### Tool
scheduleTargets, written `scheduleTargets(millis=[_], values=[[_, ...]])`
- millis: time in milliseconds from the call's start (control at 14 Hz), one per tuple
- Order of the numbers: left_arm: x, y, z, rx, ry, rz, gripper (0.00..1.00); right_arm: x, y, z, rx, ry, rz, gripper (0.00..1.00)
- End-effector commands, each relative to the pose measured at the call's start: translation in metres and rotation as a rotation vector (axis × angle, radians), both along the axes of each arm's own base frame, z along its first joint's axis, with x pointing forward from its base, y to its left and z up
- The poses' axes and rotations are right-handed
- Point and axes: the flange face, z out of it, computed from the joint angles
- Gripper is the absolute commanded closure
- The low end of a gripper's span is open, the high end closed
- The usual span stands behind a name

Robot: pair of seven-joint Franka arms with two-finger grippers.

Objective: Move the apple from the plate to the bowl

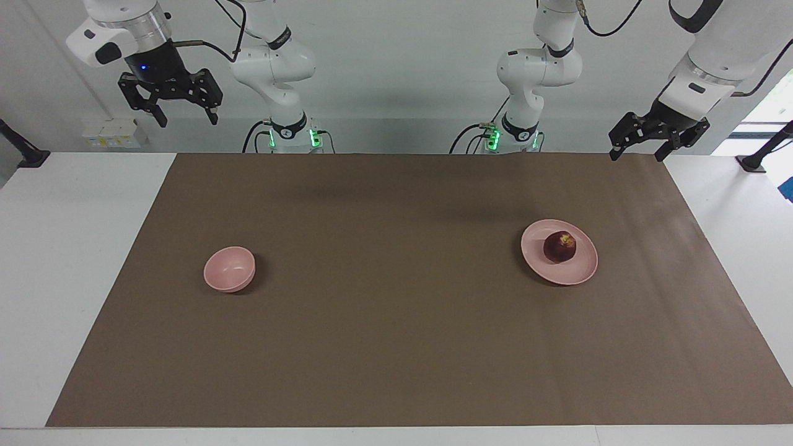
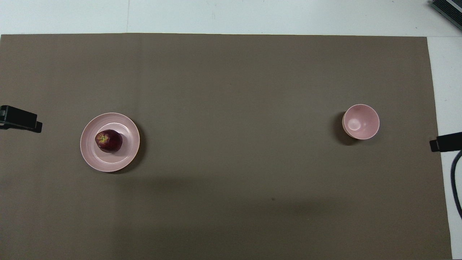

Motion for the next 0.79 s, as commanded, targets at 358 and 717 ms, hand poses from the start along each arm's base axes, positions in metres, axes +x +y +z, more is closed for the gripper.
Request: scheduleTargets(millis=[358, 717], values=[[-0.007, 0.005, 0.004, -0.011, 0.004, 0.002, 0.0, -0.006, -0.003, 0.001, 0.013, 0.004, 0.023, 0.0], [-0.008, 0.004, 0.003, -0.011, 0.008, 0.0, 0.0, -0.006, -0.009, 0.0, 0.013, 0.006, 0.012, 0.0]])
